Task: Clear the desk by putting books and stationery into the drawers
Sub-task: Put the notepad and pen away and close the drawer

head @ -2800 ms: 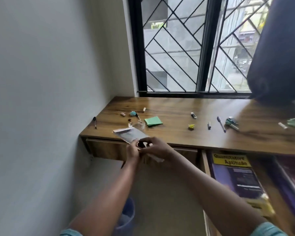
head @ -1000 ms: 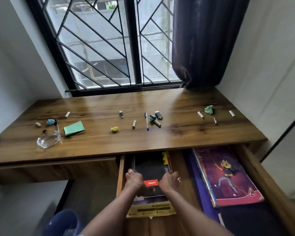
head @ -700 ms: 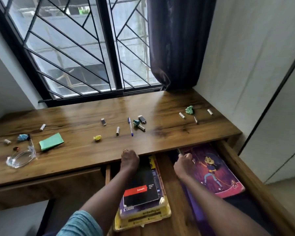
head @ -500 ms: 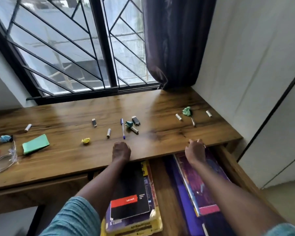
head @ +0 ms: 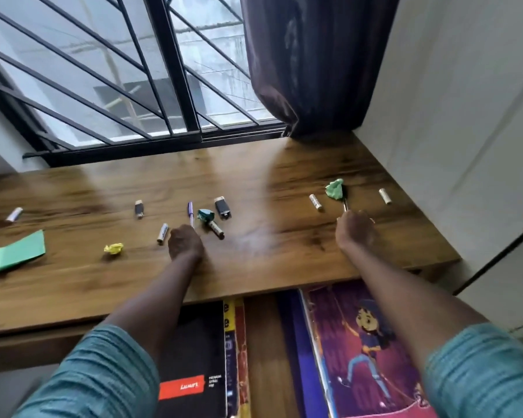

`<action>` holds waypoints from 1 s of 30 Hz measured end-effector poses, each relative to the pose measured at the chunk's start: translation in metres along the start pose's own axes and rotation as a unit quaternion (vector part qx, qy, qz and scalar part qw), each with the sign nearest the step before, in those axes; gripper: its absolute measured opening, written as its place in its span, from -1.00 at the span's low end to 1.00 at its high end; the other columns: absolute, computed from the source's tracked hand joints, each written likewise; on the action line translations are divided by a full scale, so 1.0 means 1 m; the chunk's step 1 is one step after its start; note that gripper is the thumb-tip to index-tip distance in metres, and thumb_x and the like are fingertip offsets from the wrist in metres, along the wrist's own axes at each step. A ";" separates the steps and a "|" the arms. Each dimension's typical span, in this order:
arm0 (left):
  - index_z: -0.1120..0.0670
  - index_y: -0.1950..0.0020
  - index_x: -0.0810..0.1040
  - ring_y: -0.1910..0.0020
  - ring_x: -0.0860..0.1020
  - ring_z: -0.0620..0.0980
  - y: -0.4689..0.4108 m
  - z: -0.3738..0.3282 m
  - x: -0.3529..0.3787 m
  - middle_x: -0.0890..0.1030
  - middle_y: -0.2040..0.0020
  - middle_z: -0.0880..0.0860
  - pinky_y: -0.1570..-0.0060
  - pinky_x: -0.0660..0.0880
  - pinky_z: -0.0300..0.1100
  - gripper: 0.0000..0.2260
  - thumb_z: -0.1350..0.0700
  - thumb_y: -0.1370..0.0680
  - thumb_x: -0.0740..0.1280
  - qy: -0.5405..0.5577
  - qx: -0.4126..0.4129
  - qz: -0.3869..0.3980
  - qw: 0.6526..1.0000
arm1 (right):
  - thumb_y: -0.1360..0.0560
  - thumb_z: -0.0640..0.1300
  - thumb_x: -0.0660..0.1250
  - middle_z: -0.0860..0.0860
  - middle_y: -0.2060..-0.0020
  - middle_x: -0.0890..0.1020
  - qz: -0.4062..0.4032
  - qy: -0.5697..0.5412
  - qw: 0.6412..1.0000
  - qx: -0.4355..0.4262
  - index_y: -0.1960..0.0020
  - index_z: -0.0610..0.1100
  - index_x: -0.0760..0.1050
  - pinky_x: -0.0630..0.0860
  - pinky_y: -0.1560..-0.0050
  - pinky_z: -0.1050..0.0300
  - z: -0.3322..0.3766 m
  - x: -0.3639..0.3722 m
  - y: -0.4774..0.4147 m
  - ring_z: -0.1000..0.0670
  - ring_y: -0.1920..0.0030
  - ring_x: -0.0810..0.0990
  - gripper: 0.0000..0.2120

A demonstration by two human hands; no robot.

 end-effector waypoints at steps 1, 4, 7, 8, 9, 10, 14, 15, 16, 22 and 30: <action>0.34 -0.17 0.54 -0.18 0.55 0.27 0.002 0.000 -0.002 0.56 -0.17 0.33 -0.15 0.50 -0.01 -0.72 0.25 -0.59 0.14 -0.004 0.003 -0.004 1.000 | -0.62 -0.26 0.01 -0.26 -0.16 0.56 -0.002 -0.003 1.000 0.008 -0.18 -0.33 0.53 0.50 -0.08 -0.02 0.000 -0.001 -0.003 -0.23 -0.17 0.54 -0.65; 0.33 -0.18 0.53 -0.18 0.55 0.26 0.013 0.002 -0.006 0.56 -0.17 0.32 -0.15 0.50 -0.02 -0.74 0.20 -0.58 0.25 -0.009 0.002 -0.005 1.000 | -0.61 -0.29 -0.04 -0.28 -0.15 0.56 -0.001 -0.036 0.999 0.023 -0.17 -0.36 0.52 0.51 -0.07 -0.04 -0.002 -0.004 -0.008 -0.25 -0.16 0.55 -0.62; 0.33 -0.15 0.55 -0.16 0.56 0.26 0.032 0.005 -0.006 0.58 -0.15 0.32 -0.13 0.51 -0.02 -0.74 0.17 -0.57 0.30 0.000 -0.001 0.001 1.000 | -0.62 -0.30 -0.03 -0.26 -0.09 0.60 0.008 -0.070 0.997 0.015 -0.11 -0.36 0.53 0.52 0.00 0.02 -0.007 -0.008 -0.003 -0.19 -0.10 0.59 -0.64; 0.33 -0.14 0.56 -0.15 0.57 0.26 0.039 0.006 -0.007 0.59 -0.13 0.33 -0.11 0.51 -0.02 -0.74 0.18 -0.56 0.30 0.009 -0.001 0.002 1.000 | -0.62 -0.29 -0.03 -0.25 -0.08 0.60 0.014 -0.082 0.996 0.021 -0.11 -0.35 0.53 0.51 0.00 0.04 -0.010 -0.010 0.001 -0.18 -0.10 0.59 -0.64; 0.33 -0.13 0.57 -0.13 0.58 0.25 0.047 0.007 -0.007 0.59 -0.12 0.32 -0.10 0.52 -0.02 -0.75 0.18 -0.56 0.31 0.019 -0.003 0.005 1.000 | -0.63 -0.27 -0.04 -0.25 -0.10 0.59 0.020 -0.093 0.995 0.033 -0.12 -0.35 0.52 0.50 -0.01 0.04 -0.012 -0.012 0.005 -0.18 -0.12 0.58 -0.63; 0.33 -0.12 0.57 -0.12 0.58 0.24 0.054 0.008 -0.006 0.60 -0.10 0.31 -0.09 0.52 -0.02 -0.75 0.17 -0.56 0.32 0.029 -0.003 0.007 1.000 | -0.63 -0.27 -0.03 -0.26 -0.12 0.58 0.025 -0.095 0.994 0.043 -0.15 -0.36 0.51 0.50 -0.04 0.03 -0.016 -0.014 0.009 -0.19 -0.14 0.57 -0.64; 0.27 -0.07 0.61 -0.08 0.61 0.20 0.089 0.022 -0.010 0.64 -0.06 0.27 -0.07 0.53 -0.06 -0.75 0.11 -0.54 0.35 0.064 0.018 0.009 0.998 | -0.61 -0.24 0.08 -0.23 -0.13 0.60 0.029 -0.116 0.991 0.066 -0.19 -0.32 0.51 0.52 -0.02 0.03 -0.031 -0.020 0.043 -0.18 -0.12 0.59 -0.71; 0.26 -0.05 0.62 -0.08 0.61 0.18 0.100 0.026 -0.011 0.65 -0.04 0.26 -0.05 0.52 -0.08 -0.77 0.11 -0.54 0.34 0.072 0.031 0.009 0.997 | -0.60 -0.23 0.11 -0.23 -0.12 0.61 0.025 -0.122 0.990 0.067 -0.19 -0.31 0.51 0.53 0.00 0.04 -0.033 -0.022 0.054 -0.18 -0.11 0.60 -0.72; 0.25 -0.04 0.63 -0.07 0.62 0.17 0.114 0.032 -0.014 0.66 -0.02 0.25 -0.02 0.52 -0.11 -0.78 0.12 -0.54 0.34 0.079 0.046 0.009 0.996 | -0.58 -0.23 0.15 -0.23 -0.11 0.61 0.031 -0.127 0.989 0.068 -0.19 -0.31 0.52 0.53 -0.01 0.03 -0.035 -0.024 0.071 -0.19 -0.11 0.60 -0.73; 0.17 -0.03 0.67 -0.02 0.64 0.11 0.213 0.094 -0.022 0.69 0.03 0.18 0.02 0.52 -0.13 -0.79 0.09 -0.52 0.33 0.061 0.109 0.038 0.991 | -0.45 -0.17 0.39 -0.28 -0.08 0.63 0.135 -0.171 0.972 0.091 -0.12 -0.35 0.56 0.55 -0.04 0.01 -0.038 -0.018 0.211 -0.22 -0.13 0.61 -0.68; 0.11 -0.05 0.66 0.12 0.59 -0.12 0.310 0.209 -0.022 0.68 0.03 0.05 0.11 0.49 -0.27 -0.83 0.09 -0.52 0.35 -0.005 0.136 0.207 0.969 | -0.59 -0.16 0.19 -0.20 0.01 0.60 0.335 -0.271 0.892 0.135 0.00 -0.32 0.49 0.57 -0.02 0.01 -0.034 0.052 0.404 -0.14 0.00 0.61 -0.78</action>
Point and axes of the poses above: each hand's wrist, its own y-axis away from the middle knuckle, its own x-axis out of the palm, z = x × y, the point moved 5 cm from there along -y, towards the middle knuckle
